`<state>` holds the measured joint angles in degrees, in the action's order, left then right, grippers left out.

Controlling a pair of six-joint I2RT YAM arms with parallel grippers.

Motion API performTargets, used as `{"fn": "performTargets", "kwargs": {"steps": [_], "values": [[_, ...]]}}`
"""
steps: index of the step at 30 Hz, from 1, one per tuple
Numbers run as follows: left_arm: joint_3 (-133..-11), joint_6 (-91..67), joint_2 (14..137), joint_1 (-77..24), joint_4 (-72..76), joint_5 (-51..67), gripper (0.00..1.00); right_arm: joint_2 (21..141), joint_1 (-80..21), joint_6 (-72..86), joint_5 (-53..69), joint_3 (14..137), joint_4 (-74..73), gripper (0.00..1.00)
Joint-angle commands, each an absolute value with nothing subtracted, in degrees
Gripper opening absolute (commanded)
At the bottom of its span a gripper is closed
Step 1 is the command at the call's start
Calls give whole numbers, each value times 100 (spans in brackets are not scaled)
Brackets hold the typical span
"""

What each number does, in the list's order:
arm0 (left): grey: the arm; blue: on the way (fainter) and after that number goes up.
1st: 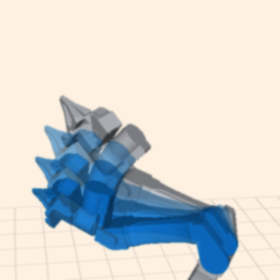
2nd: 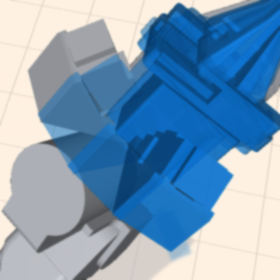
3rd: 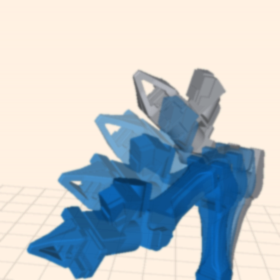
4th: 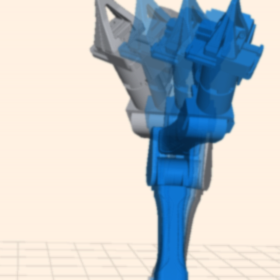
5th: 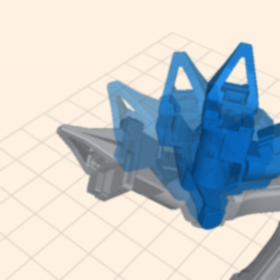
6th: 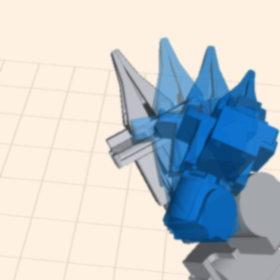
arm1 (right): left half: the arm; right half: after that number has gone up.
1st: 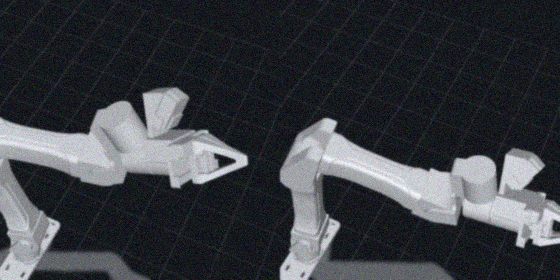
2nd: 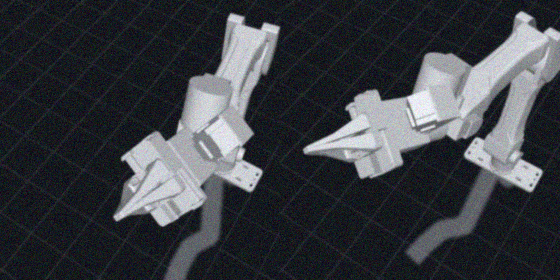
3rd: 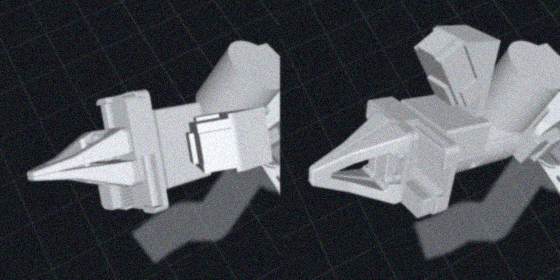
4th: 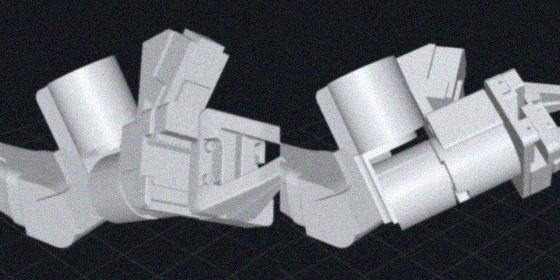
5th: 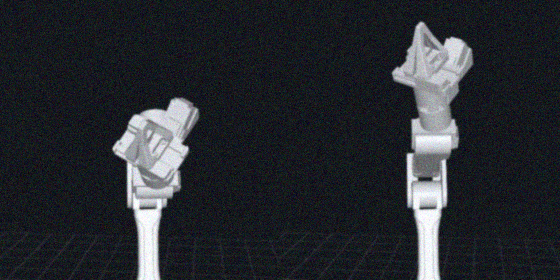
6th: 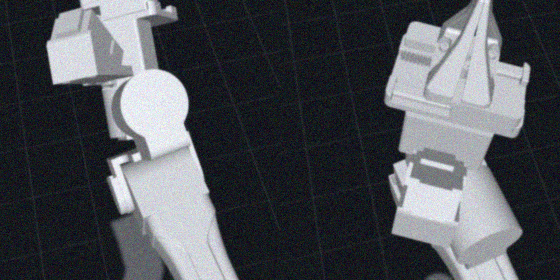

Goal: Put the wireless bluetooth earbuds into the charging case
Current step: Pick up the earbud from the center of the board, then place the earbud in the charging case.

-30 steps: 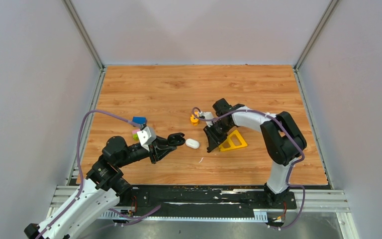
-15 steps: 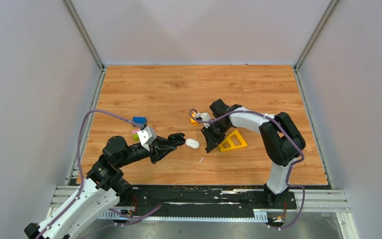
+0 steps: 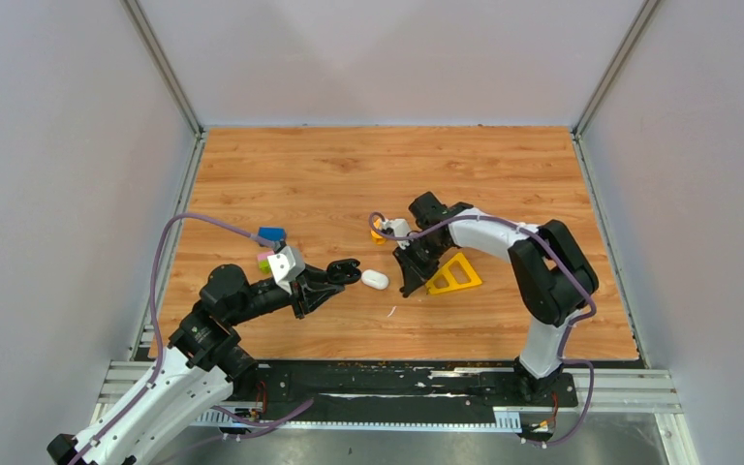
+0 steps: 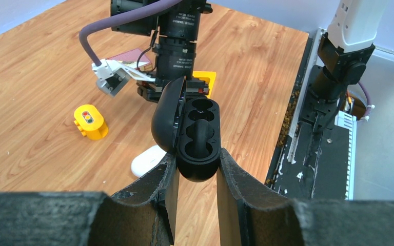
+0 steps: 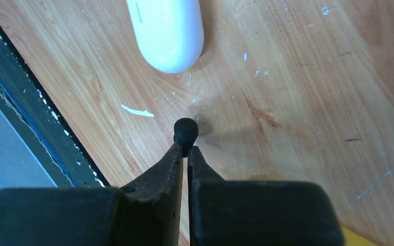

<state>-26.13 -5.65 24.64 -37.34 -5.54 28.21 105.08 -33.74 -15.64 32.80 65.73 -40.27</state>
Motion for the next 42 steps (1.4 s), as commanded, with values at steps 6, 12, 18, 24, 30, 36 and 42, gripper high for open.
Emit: {"fn": "performTargets", "kwargs": {"steps": [6,12,18,24,30,36,42], "values": [[-2628,-492,2463,-3713,-439,2874,0,9237,-3401,-2917,3203,7017,-4905,0],[-2619,-484,2523,-3709,-431,2909,0,8084,-3408,-4527,3112,7348,-5680,0],[-2632,-457,2663,-3712,-431,2971,0,7436,-3788,-6338,2851,8198,-6977,0],[-2643,-373,2821,-3712,-446,3086,1,7636,-4890,-6617,1816,9199,-7758,0],[-2707,-293,2927,-3709,-513,3243,1,8099,-5675,-6095,1662,10020,-8149,0],[-2698,-277,2848,-3717,-503,3296,2,8529,-6367,-5938,1165,10379,-8169,0],[-2689,-292,2826,-3718,-488,3385,2,9130,-6719,-5829,795,10842,-8198,0]]}}
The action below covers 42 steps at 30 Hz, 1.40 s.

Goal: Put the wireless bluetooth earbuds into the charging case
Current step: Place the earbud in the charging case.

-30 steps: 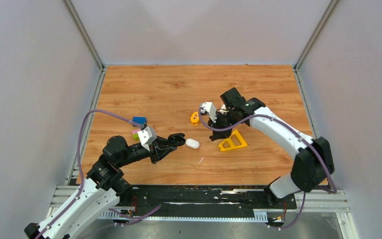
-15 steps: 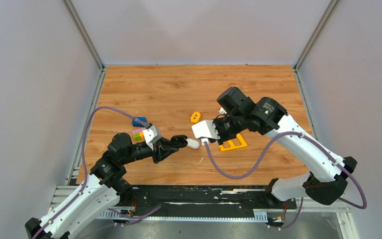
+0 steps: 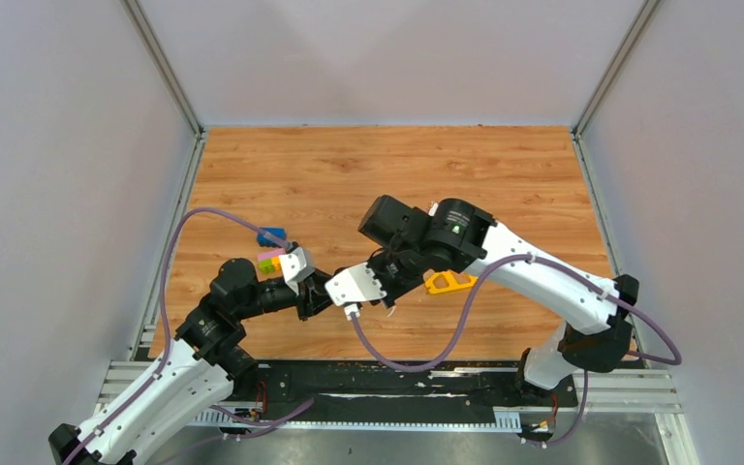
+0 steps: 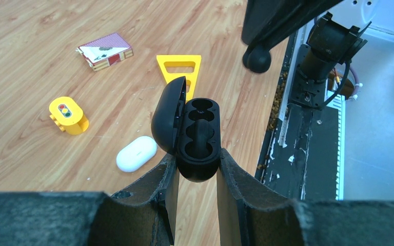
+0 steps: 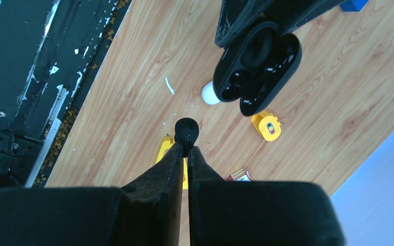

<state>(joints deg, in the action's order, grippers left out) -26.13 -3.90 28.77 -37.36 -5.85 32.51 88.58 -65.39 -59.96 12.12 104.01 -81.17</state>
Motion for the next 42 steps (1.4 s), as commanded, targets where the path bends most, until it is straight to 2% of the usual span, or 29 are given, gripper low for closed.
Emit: {"fn": "performTargets", "kwargs": {"steps": [1,10,42], "values": [[-2689,-286,2819,-3718,-494,3384,2,9209,-6753,-5782,763,10944,-8219,0],[-2672,-303,2780,-3722,-458,3460,2,9721,-6897,-5450,477,11597,-8331,0],[-2610,-387,2625,-3723,-317,3617,2,10132,-7297,-5502,62,11751,-8105,1]]}}
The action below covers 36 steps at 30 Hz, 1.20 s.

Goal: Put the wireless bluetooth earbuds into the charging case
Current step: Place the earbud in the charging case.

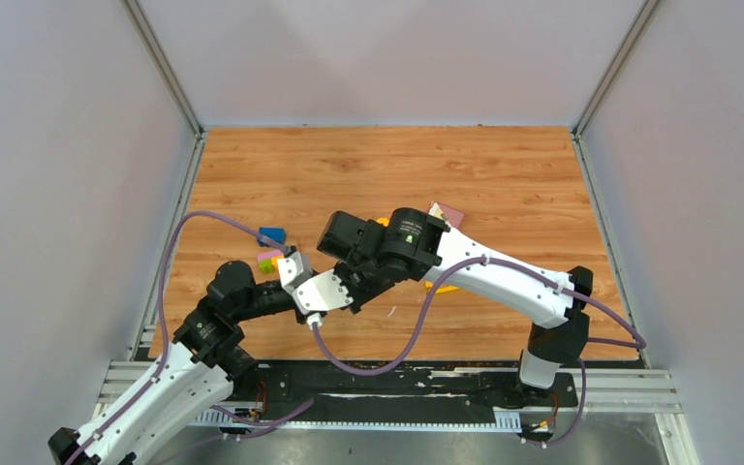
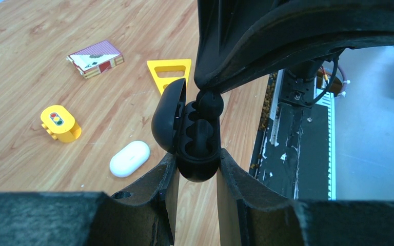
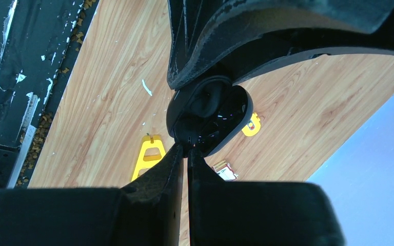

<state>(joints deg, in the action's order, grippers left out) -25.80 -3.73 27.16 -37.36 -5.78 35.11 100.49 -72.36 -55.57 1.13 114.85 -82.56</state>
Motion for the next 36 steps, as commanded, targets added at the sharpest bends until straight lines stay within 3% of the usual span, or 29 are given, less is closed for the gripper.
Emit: {"fn": "performTargets", "kwargs": {"steps": [1,13,19,24,36], "values": [[-2610,-387,2616,-3721,-316,3625,2,10140,-7311,-5502,58,11751,-8097,1],[-2584,-413,2542,-3725,-278,3633,2,10224,-7336,-5457,-275,11751,-7984,2],[-2577,-413,2522,-3721,-272,3612,2,10211,-7347,-5371,-208,11733,-7958,12],[-2576,-422,2536,-3722,-268,3595,2,10205,-7343,-5270,-305,11802,-7891,14],[-2584,-439,2520,-3718,-272,3578,1,10090,-7340,-5195,-276,11736,-7894,3]]}}
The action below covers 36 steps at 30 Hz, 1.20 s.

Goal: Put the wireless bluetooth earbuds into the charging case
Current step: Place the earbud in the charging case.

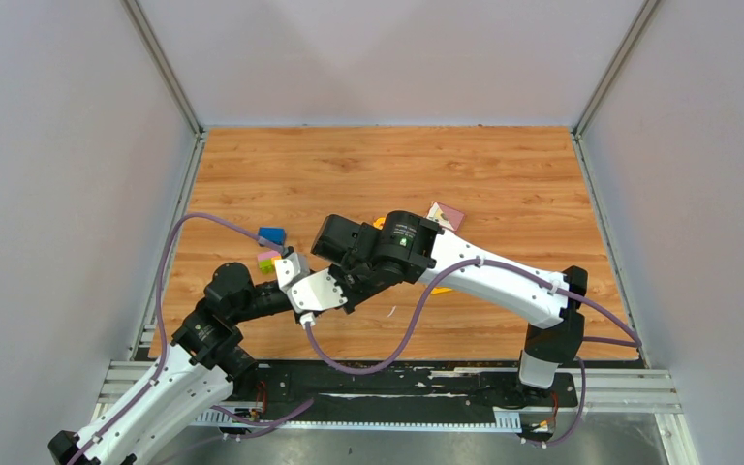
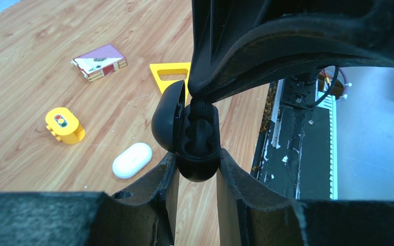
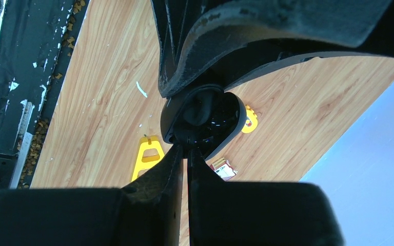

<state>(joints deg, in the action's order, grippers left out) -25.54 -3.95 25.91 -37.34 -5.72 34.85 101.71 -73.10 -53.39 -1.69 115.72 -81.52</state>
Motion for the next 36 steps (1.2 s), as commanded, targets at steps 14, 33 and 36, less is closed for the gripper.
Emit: {"fn": "performTargets", "kwargs": {"steps": [14,33,36], "values": [[-2461,-348,2171,-3718,-98,3633,0,9936,-7238,-5077,-88,11864,-7623,0],[-2426,-290,2087,-3718,-26,3735,0,9707,-7012,-4853,487,11911,-7556,1],[-2417,-290,2037,-3718,-26,3697,0,9712,-7004,-4865,521,11856,-7614,1]]}}
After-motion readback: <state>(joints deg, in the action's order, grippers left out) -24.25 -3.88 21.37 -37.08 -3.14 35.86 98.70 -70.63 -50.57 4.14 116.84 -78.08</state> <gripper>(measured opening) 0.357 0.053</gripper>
